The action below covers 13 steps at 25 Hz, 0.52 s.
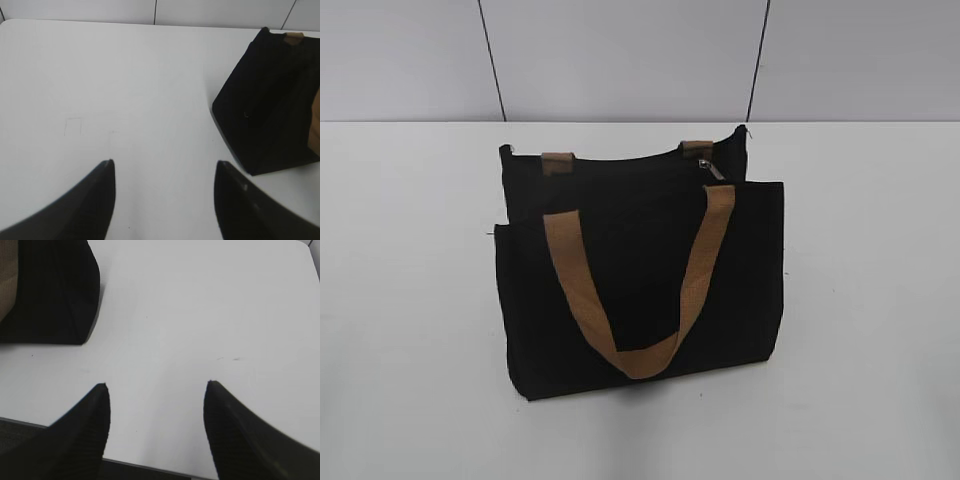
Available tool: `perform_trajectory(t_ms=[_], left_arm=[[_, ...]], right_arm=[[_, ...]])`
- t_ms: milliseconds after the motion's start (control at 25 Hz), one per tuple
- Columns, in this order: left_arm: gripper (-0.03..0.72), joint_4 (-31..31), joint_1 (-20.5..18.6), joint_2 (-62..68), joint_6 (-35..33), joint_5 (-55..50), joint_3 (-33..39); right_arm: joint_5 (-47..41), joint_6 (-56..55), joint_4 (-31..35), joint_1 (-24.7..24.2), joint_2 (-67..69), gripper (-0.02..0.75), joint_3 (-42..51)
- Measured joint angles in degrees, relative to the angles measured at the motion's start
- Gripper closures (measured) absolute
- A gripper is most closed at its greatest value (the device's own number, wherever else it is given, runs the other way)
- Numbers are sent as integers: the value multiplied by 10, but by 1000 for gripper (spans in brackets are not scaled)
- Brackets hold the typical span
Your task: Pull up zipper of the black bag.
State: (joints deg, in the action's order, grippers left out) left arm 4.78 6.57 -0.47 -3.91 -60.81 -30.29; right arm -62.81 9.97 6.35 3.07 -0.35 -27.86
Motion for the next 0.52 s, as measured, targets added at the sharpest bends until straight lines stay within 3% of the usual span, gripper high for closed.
perform_trajectory(t_ms=[520], left_arm=[[219,0,0,0,0,0,0]], right_arm=[[0,0,0,0,0,274,0]])
